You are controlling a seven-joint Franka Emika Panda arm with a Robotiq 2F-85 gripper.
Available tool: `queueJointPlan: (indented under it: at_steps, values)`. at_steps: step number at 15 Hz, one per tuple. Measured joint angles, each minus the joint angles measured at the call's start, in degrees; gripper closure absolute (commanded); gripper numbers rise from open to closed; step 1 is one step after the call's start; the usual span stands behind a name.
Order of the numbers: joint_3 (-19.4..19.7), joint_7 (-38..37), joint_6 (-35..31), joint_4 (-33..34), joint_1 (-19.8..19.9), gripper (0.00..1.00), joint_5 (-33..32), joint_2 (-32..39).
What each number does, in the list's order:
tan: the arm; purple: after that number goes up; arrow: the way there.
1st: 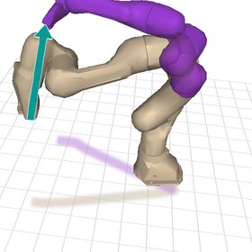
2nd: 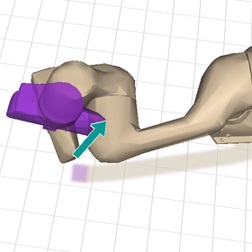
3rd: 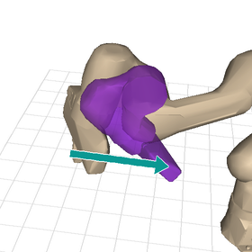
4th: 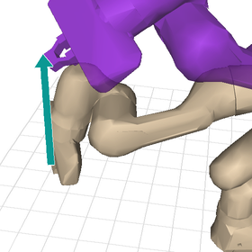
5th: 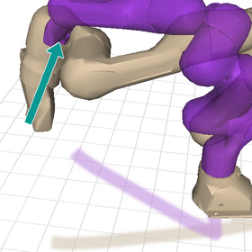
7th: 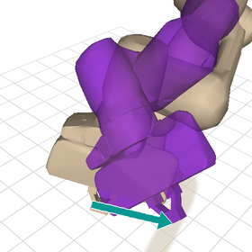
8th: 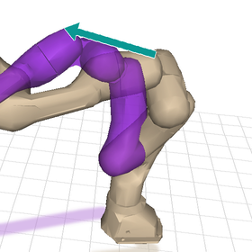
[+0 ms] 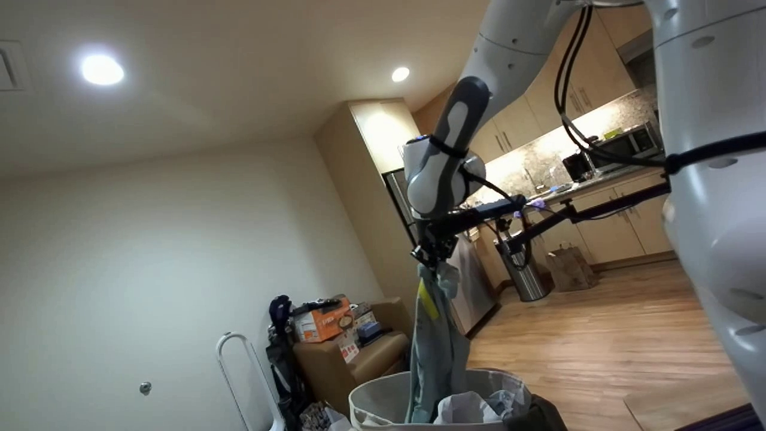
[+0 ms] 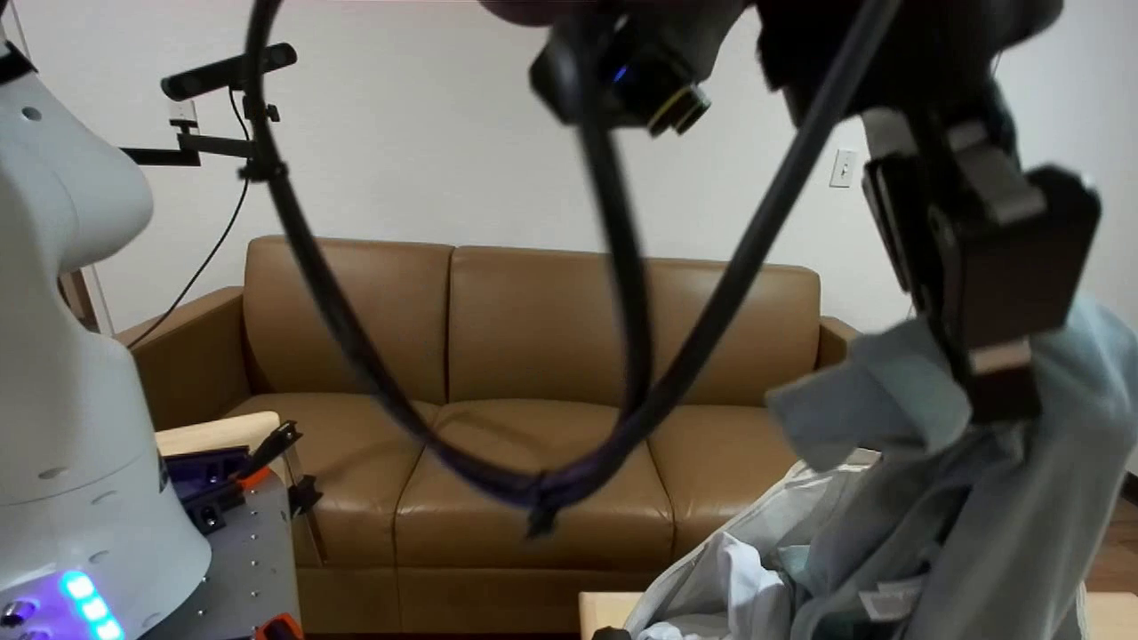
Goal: Move all the clothes from the couch and put them in the carrier bag
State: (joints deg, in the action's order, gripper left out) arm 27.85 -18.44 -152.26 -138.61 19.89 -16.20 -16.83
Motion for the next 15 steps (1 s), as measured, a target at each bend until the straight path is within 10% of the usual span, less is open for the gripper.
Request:
queueJointPlan:
  at_steps: [6, 10, 15]
  values:
    - [0.1, 0.5, -12.0, -10.8, 9.2, 0.96, 1.7, 5.0]
    - [0.2, 13.2, -6.0, -14.2, 4.7, 0.96, 13.1, 2.9]
    - [-1.8, 17.4, 4.7, -10.4, 5.2, 0.89, 11.0, 2.0]
